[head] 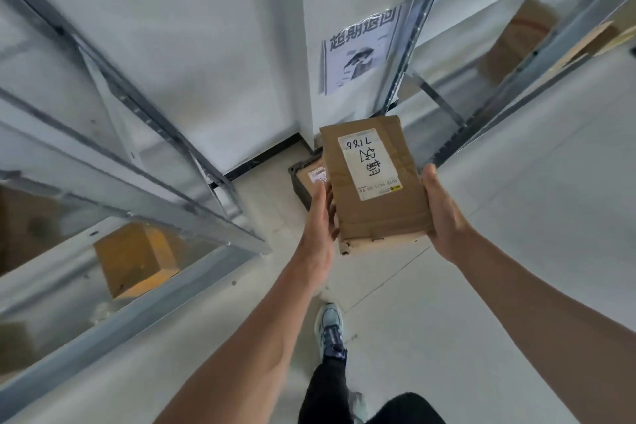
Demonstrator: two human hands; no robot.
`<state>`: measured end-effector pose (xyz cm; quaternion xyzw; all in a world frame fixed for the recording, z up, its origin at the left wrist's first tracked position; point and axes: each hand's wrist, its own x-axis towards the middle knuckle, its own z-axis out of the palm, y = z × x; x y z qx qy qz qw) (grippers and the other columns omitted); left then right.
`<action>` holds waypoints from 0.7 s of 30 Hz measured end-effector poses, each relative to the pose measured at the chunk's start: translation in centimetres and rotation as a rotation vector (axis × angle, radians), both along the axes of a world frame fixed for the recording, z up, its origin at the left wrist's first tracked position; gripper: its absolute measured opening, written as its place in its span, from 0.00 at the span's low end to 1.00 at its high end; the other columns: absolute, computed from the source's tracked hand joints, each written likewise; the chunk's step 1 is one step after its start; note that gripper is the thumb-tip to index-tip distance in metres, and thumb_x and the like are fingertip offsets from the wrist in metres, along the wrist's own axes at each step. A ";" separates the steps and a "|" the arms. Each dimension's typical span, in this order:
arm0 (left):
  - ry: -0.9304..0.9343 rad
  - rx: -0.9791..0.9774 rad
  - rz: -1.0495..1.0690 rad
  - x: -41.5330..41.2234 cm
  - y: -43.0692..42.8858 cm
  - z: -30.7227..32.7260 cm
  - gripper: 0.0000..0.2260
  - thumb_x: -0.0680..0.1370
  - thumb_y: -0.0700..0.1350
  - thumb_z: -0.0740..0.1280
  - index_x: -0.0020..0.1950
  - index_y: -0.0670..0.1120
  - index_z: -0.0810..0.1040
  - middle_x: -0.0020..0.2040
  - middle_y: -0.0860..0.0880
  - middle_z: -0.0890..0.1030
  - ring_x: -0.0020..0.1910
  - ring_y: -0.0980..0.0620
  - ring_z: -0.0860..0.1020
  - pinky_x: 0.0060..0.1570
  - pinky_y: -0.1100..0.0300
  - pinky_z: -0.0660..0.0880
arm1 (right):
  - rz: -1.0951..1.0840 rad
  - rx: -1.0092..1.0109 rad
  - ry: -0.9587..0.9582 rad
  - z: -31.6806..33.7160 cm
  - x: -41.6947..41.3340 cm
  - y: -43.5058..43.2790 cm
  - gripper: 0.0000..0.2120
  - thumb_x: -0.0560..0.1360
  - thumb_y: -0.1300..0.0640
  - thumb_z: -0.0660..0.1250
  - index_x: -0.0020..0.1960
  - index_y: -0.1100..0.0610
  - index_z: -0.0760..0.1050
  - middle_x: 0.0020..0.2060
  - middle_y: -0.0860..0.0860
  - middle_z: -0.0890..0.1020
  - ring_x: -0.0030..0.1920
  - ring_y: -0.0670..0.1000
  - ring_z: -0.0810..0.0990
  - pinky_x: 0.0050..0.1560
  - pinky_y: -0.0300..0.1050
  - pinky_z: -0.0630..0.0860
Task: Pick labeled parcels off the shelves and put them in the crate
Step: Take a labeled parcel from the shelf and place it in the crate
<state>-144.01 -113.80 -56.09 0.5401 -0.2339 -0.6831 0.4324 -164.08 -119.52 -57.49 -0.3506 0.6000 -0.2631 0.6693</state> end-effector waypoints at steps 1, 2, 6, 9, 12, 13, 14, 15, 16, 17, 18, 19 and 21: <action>-0.007 0.019 -0.015 -0.4 -1.7 -0.6 0.23 0.84 0.66 0.45 0.70 0.64 0.73 0.65 0.58 0.82 0.67 0.56 0.78 0.70 0.47 0.70 | 0.014 -0.004 -0.002 -0.5 -0.5 -1.7 0.41 0.71 0.18 0.51 0.74 0.40 0.73 0.68 0.48 0.81 0.71 0.54 0.77 0.75 0.63 0.67; -0.012 0.038 -0.028 -0.8 -3.3 -1.1 0.24 0.83 0.68 0.45 0.70 0.65 0.73 0.65 0.57 0.82 0.68 0.53 0.77 0.70 0.46 0.70 | 0.019 -0.012 -0.011 -1.0 -1.0 -3.3 0.39 0.74 0.20 0.49 0.75 0.40 0.72 0.68 0.48 0.81 0.69 0.54 0.78 0.74 0.62 0.69; -0.037 0.101 -0.087 -2.7 -9.4 -3.1 0.22 0.80 0.73 0.46 0.55 0.75 0.79 0.63 0.58 0.82 0.67 0.52 0.77 0.71 0.39 0.67 | -0.005 0.063 0.036 -3.6 -3.1 -9.8 0.34 0.79 0.26 0.46 0.70 0.42 0.78 0.63 0.49 0.84 0.66 0.55 0.81 0.72 0.62 0.71; -0.055 0.156 -0.073 -4.6 -13.7 -5.7 0.22 0.77 0.76 0.48 0.56 0.74 0.79 0.64 0.57 0.81 0.66 0.52 0.77 0.71 0.37 0.67 | 0.020 0.097 0.058 -6.1 -4.7 -14.9 0.32 0.83 0.31 0.46 0.67 0.47 0.80 0.59 0.52 0.86 0.62 0.58 0.83 0.68 0.62 0.75; -0.069 0.212 -0.047 -6.6 -17.5 -8.3 0.29 0.73 0.80 0.50 0.64 0.69 0.77 0.64 0.56 0.81 0.66 0.52 0.77 0.71 0.36 0.66 | 0.018 0.128 0.087 -8.6 -6.4 -19.6 0.31 0.84 0.33 0.46 0.65 0.48 0.81 0.56 0.53 0.87 0.59 0.57 0.85 0.64 0.61 0.78; -0.073 0.228 -0.026 -7.5 -18.8 -9.1 0.31 0.72 0.80 0.51 0.66 0.68 0.76 0.64 0.56 0.81 0.65 0.53 0.78 0.71 0.35 0.66 | 0.028 0.141 0.097 -9.5 -7.1 -21.3 0.30 0.84 0.34 0.46 0.64 0.49 0.81 0.55 0.53 0.87 0.58 0.57 0.85 0.64 0.61 0.78; -0.073 0.244 0.000 -8.2 -20.0 -9.9 0.32 0.71 0.81 0.52 0.66 0.67 0.77 0.64 0.56 0.82 0.65 0.52 0.78 0.71 0.36 0.67 | 0.038 0.156 0.104 -10.3 -7.7 -22.9 0.30 0.84 0.34 0.46 0.63 0.49 0.81 0.54 0.53 0.87 0.58 0.57 0.85 0.63 0.60 0.79; -0.064 0.258 0.020 -9.0 -21.2 -10.8 0.32 0.71 0.80 0.52 0.65 0.66 0.77 0.64 0.55 0.82 0.66 0.51 0.78 0.71 0.36 0.67 | 0.048 0.176 0.110 -11.0 -8.2 -24.5 0.30 0.84 0.34 0.46 0.61 0.49 0.81 0.54 0.53 0.88 0.58 0.57 0.85 0.63 0.60 0.79; -0.048 0.266 0.026 -9.7 -22.2 -11.5 0.32 0.72 0.80 0.52 0.66 0.64 0.78 0.65 0.51 0.82 0.67 0.46 0.78 0.71 0.35 0.66 | 0.055 0.190 0.120 -11.9 -8.7 -25.8 0.30 0.84 0.34 0.46 0.60 0.50 0.81 0.54 0.53 0.87 0.58 0.57 0.85 0.63 0.60 0.79; -0.036 0.268 0.027 -10.4 -23.2 -12.5 0.35 0.73 0.79 0.52 0.68 0.60 0.78 0.66 0.44 0.80 0.68 0.38 0.75 0.72 0.33 0.65 | 0.071 0.205 0.132 -12.9 -9.3 -27.2 0.30 0.84 0.34 0.45 0.60 0.50 0.80 0.55 0.54 0.87 0.58 0.57 0.84 0.64 0.60 0.78; -0.025 0.272 0.032 -11.1 -24.1 -13.8 0.38 0.74 0.78 0.51 0.71 0.54 0.76 0.68 0.37 0.75 0.70 0.31 0.71 0.72 0.32 0.63 | 0.092 0.211 0.139 -13.9 -9.9 -28.5 0.30 0.84 0.33 0.45 0.61 0.50 0.79 0.56 0.55 0.86 0.59 0.58 0.83 0.65 0.61 0.77; -0.018 0.278 0.036 -11.7 -24.9 -14.9 0.40 0.76 0.77 0.50 0.73 0.49 0.73 0.69 0.34 0.71 0.70 0.29 0.67 0.72 0.32 0.62 | 0.106 0.215 0.145 -15.0 -10.3 -29.7 0.31 0.83 0.32 0.46 0.62 0.50 0.78 0.57 0.55 0.86 0.60 0.59 0.83 0.66 0.63 0.76; -0.011 0.303 0.046 -12.5 -26.6 -16.9 0.42 0.76 0.77 0.50 0.74 0.48 0.71 0.72 0.34 0.69 0.72 0.29 0.64 0.72 0.32 0.61 | 0.128 0.233 0.160 -17.4 -10.9 -32.0 0.32 0.82 0.30 0.46 0.65 0.50 0.77 0.58 0.56 0.85 0.61 0.60 0.83 0.67 0.66 0.75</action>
